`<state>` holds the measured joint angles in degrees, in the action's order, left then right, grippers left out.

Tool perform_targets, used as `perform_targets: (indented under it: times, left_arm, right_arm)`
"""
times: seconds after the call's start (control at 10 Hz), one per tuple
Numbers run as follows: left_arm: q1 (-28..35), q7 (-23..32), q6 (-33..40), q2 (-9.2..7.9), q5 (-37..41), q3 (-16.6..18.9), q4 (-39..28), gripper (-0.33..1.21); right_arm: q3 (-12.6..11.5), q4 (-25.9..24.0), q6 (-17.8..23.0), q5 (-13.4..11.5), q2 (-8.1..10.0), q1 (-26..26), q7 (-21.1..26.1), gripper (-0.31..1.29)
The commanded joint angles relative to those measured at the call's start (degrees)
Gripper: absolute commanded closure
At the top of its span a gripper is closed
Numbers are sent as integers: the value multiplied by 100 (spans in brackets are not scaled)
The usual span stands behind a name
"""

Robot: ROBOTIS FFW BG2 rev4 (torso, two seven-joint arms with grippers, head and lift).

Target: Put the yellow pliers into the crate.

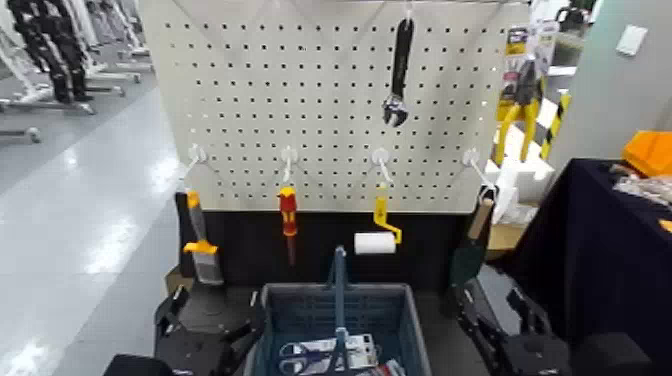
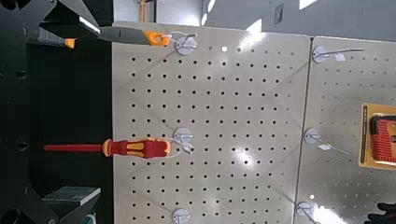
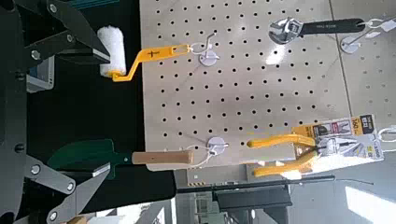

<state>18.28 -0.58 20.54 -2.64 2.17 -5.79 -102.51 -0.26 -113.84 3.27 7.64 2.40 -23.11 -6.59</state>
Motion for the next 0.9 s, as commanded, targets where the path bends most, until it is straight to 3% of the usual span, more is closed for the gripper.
perform_targets:
  times: [0.1,0.2,0.4,0.7,0.9]
  left_arm:
    - [53,50,12,9,3,-18,-59,11]
    - [88,58,-23,35,-6,-18,-76,11]
    - [61,32,-32,18,-6,-1,-76,11]
    - [17,14,-50,18,12,-18,-76,11]
    - [-35,-47,-59,0,29,-27,-68,11]
  right_arm:
    - [88,11,147,35,-2,-53,114,46]
    - [167,20,138,97,-2,-88,237,46]
    - [-44,-24,-152,194,42,61,-9,46]
    - [-729,-94,-1022,264,85,878,-1143,46]
    - [-1239,-68,-1496,53,173,1590,-1943,46]
